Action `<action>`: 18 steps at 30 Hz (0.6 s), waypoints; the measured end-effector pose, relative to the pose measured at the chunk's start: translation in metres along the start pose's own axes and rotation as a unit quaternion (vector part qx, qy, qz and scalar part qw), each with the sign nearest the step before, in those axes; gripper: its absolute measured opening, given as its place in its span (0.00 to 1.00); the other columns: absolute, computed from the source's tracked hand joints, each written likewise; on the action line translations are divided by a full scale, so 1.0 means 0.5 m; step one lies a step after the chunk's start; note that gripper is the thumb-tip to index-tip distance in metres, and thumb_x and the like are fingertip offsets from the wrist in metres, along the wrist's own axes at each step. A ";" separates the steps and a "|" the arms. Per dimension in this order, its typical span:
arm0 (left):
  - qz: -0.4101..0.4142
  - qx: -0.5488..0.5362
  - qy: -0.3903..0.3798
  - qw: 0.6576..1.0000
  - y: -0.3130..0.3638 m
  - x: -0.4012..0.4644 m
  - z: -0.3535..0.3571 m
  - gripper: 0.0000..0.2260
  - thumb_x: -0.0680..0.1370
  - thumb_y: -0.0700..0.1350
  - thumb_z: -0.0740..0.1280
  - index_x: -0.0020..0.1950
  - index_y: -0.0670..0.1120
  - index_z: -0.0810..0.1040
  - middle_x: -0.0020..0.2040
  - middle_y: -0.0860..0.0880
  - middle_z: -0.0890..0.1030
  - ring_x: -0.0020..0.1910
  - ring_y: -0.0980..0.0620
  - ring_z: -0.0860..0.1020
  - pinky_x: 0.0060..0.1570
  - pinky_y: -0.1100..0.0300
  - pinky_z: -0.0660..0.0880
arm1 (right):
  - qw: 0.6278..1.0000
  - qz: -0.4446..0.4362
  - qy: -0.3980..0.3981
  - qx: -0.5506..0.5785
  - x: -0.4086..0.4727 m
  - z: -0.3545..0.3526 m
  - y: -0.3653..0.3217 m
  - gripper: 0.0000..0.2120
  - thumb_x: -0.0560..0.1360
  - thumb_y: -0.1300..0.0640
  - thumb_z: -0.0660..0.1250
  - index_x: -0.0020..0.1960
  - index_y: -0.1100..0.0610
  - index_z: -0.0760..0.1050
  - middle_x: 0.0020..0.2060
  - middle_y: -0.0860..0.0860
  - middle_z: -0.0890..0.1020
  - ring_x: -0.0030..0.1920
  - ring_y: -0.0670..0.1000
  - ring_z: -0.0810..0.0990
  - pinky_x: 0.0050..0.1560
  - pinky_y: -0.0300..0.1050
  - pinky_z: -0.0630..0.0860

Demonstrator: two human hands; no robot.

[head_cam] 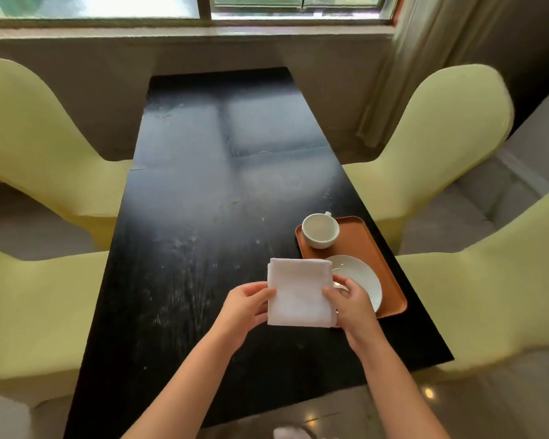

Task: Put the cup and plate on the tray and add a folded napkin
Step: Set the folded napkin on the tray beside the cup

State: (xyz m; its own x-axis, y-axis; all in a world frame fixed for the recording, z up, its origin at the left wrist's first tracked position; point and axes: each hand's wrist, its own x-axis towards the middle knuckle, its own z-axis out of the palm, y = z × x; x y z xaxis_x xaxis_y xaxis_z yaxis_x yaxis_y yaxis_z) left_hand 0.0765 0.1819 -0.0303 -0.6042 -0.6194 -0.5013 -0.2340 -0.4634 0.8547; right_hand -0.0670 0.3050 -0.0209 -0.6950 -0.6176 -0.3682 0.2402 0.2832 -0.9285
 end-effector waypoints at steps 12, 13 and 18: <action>-0.007 0.052 -0.020 0.998 0.062 0.177 0.205 0.13 0.76 0.40 0.66 0.38 0.56 0.83 0.41 0.53 0.86 0.42 0.56 0.83 0.33 0.65 0.78 | 0.998 0.030 0.041 0.022 0.196 -0.192 -0.030 0.12 0.74 0.56 0.67 0.57 0.53 0.77 0.47 0.49 0.82 0.47 0.49 0.81 0.37 0.44 0.80; -0.006 0.057 -0.016 0.998 0.062 0.195 0.230 0.13 0.76 0.40 0.66 0.38 0.56 0.84 0.41 0.53 0.86 0.43 0.56 0.83 0.34 0.65 0.78 | 0.998 0.043 0.039 0.027 0.221 -0.213 -0.030 0.09 0.74 0.57 0.67 0.54 0.53 0.77 0.45 0.49 0.83 0.46 0.49 0.81 0.34 0.42 0.79; 0.021 0.078 0.049 0.995 0.048 0.286 0.361 0.10 0.76 0.40 0.65 0.51 0.54 0.80 0.49 0.52 0.83 0.49 0.54 0.81 0.43 0.61 0.79 | 0.998 0.049 0.036 -0.010 0.362 -0.305 -0.027 0.10 0.74 0.62 0.65 0.56 0.57 0.75 0.43 0.50 0.82 0.43 0.48 0.82 0.32 0.37 0.78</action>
State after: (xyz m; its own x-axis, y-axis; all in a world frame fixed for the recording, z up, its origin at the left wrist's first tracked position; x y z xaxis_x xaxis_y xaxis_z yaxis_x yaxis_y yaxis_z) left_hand -0.1531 0.1967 -0.0568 -0.5404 -0.6990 -0.4683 -0.3306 -0.3355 0.8821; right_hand -0.2992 0.3014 -0.0677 -0.7155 -0.5329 -0.4517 0.2961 0.3543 -0.8870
